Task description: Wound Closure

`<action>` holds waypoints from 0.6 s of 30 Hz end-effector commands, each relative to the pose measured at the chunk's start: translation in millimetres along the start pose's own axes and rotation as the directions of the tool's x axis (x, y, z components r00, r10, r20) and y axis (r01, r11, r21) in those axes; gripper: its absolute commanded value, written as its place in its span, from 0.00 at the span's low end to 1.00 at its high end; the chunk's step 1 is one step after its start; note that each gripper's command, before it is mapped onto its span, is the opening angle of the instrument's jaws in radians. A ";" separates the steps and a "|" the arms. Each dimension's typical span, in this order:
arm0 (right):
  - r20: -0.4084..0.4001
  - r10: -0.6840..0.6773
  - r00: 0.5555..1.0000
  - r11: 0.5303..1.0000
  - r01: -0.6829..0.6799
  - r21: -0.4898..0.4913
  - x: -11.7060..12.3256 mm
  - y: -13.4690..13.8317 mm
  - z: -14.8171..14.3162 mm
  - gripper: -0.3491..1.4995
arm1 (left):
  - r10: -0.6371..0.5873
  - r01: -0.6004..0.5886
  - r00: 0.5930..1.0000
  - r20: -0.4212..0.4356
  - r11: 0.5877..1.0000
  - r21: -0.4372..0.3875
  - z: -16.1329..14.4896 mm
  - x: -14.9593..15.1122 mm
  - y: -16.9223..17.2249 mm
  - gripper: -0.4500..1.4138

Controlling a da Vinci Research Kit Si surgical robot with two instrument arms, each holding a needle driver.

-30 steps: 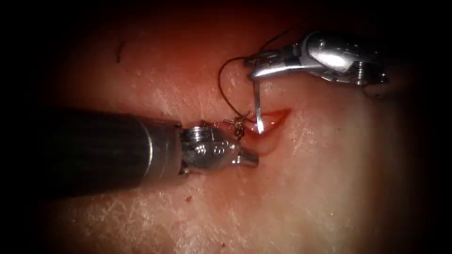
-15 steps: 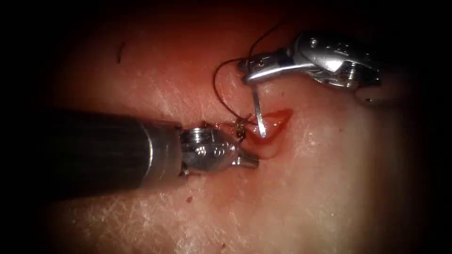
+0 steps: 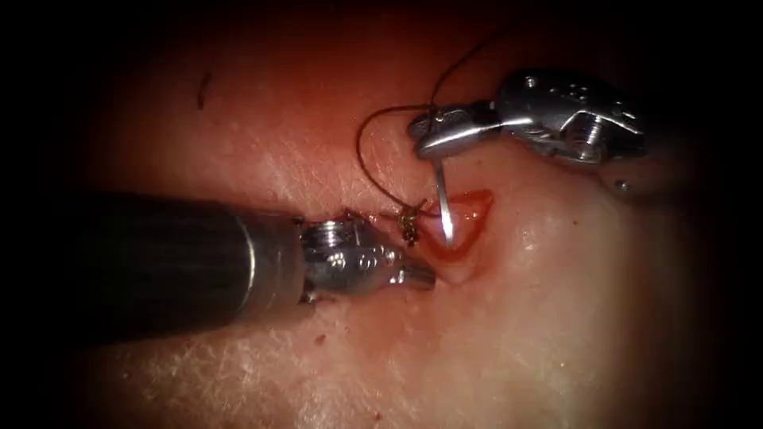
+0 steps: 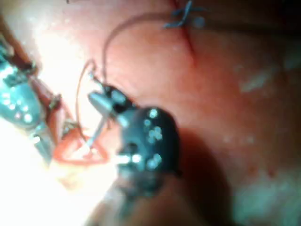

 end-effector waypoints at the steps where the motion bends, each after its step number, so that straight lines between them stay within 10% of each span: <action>1: 0.002 0.022 1.000 1.000 -0.022 0.008 -0.4 0.4 1.2 0.00 | 0.001 -0.001 1.000 -0.001 1.000 -0.001 0.9 0.0 0.0 0.06; 18: 0.043 0.273 0.961 0.960 -0.275 0.054 -1.4 -0.9 2.0 0.00 | 0.002 -0.002 1.000 0.002 1.000 -0.003 0.8 0.0 -0.1 0.03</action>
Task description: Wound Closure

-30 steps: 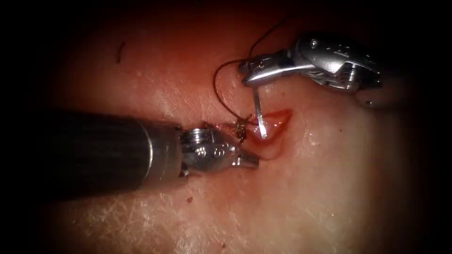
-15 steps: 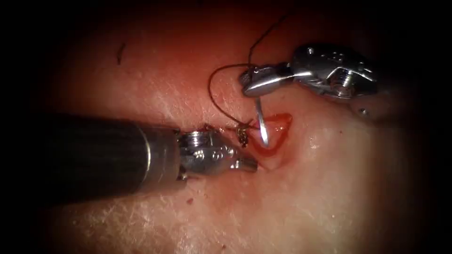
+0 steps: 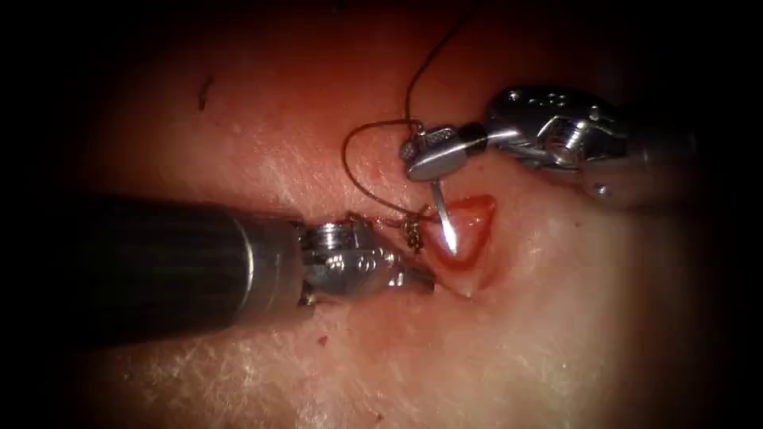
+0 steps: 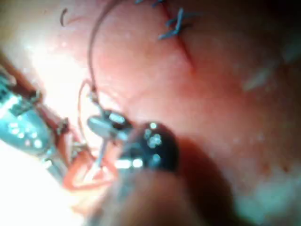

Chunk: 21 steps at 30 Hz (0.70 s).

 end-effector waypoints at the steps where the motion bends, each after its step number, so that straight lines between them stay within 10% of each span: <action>1: -0.001 0.022 1.000 1.000 -0.022 0.002 0.0 0.5 0.8 0.00 | 0.000 0.000 1.000 -0.001 1.000 -0.001 0.9 0.0 0.0 0.03; 14: -0.071 0.210 0.975 0.977 -0.212 -0.025 -0.3 -1.0 1.1 0.00 | 0.000 0.000 1.000 -0.001 1.000 -0.002 0.9 0.2 0.1 0.02; 15: -0.090 0.227 0.970 0.973 -0.230 -0.027 -0.2 -0.9 1.0 0.10 | -0.007 0.007 1.000 -0.003 1.000 -0.006 0.7 0.4 0.0 0.03; 17: -0.147 0.227 0.963 0.971 -0.235 -0.043 0.0 -0.6 0.8 0.64 | -0.009 0.009 1.000 -0.001 1.000 0.001 0.1 0.8 -0.2 0.00; 21: -0.192 -0.010 0.981 0.990 -0.018 -0.142 0.3 0.2 -0.2 0.84 | 0.011 -0.011 1.000 -0.008 1.000 0.008 -1.1 1.3 0.2 0.04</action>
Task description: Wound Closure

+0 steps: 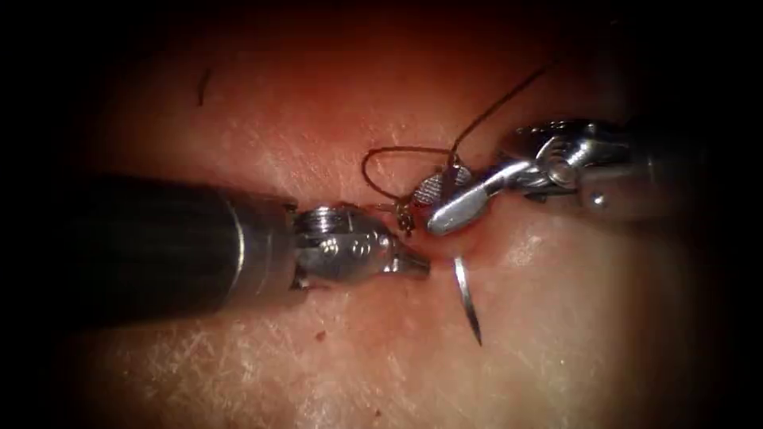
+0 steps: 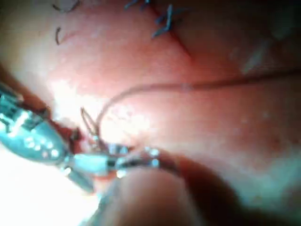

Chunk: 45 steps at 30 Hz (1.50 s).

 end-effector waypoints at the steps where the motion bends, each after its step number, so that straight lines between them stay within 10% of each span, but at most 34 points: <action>1: 0.001 -0.143 0.990 0.990 0.143 -0.013 -0.5 1.2 0.1 0.84 | 0.009 -0.009 1.000 -0.005 1.000 -0.004 0.7 0.1 0.3 0.06; 20: -0.091 -0.285 0.954 0.952 0.271 -0.140 1.4 1.4 -11.7 0.90 | 0.202 -0.176 0.956 -0.213 0.975 0.137 -0.2 4.0 2.6 0.62; 29: -0.105 -0.301 0.948 0.947 0.285 -0.146 0.0 2.3 -10.7 0.90 | 0.236 -0.201 0.946 -0.223 0.965 0.169 0.8 5.5 2.5 0.55; 37: -0.121 -0.301 0.946 0.948 0.283 -0.148 0.0 2.3 -10.7 0.90 | 0.262 -0.226 0.940 -0.217 0.958 0.176 3.7 4.9 1.3 0.27; 40: -0.127 -0.301 0.945 0.948 0.282 -0.148 -0.2 2.2 -10.9 0.89 | 0.269 -0.233 0.939 -0.216 0.956 0.176 4.0 4.3 1.6 0.02; 45: -0.140 -0.296 0.945 0.947 0.272 -0.169 -0.2 2.2 -11.5 0.89 | 0.172 -0.138 0.950 -0.260 0.980 0.146 2.2 4.3 1.6 0.00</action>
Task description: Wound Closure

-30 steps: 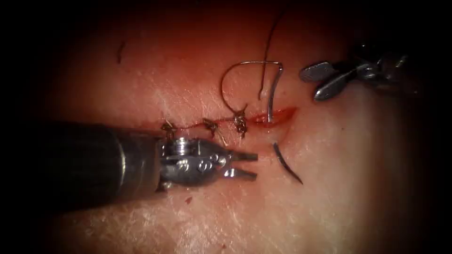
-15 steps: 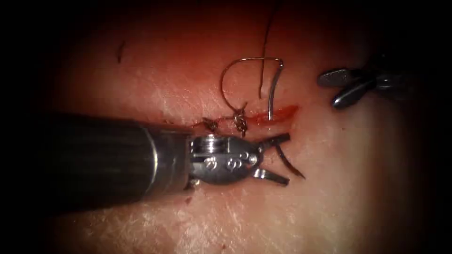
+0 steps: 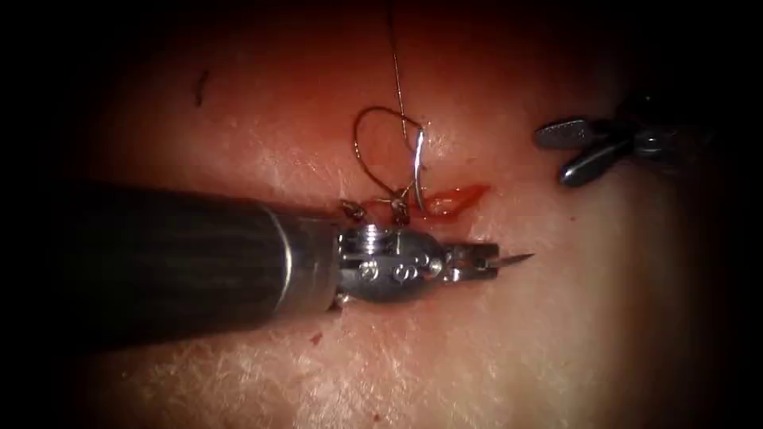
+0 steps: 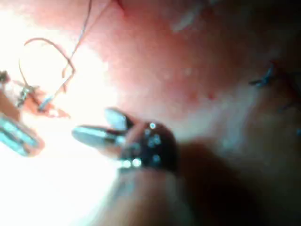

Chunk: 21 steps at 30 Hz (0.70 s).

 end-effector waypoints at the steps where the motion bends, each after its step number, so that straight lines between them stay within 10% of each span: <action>1: -0.002 0.002 1.000 1.000 -0.002 -0.005 -0.5 0.3 0.5 0.89 | -0.030 0.030 1.000 -0.010 1.000 0.001 0.6 0.0 0.1 0.00; 21: -0.003 0.010 1.000 1.000 -0.010 0.004 -1.0 -0.6 0.8 0.88 | -0.356 0.295 0.880 -0.316 0.929 -0.225 -1.7 9.2 4.7 0.00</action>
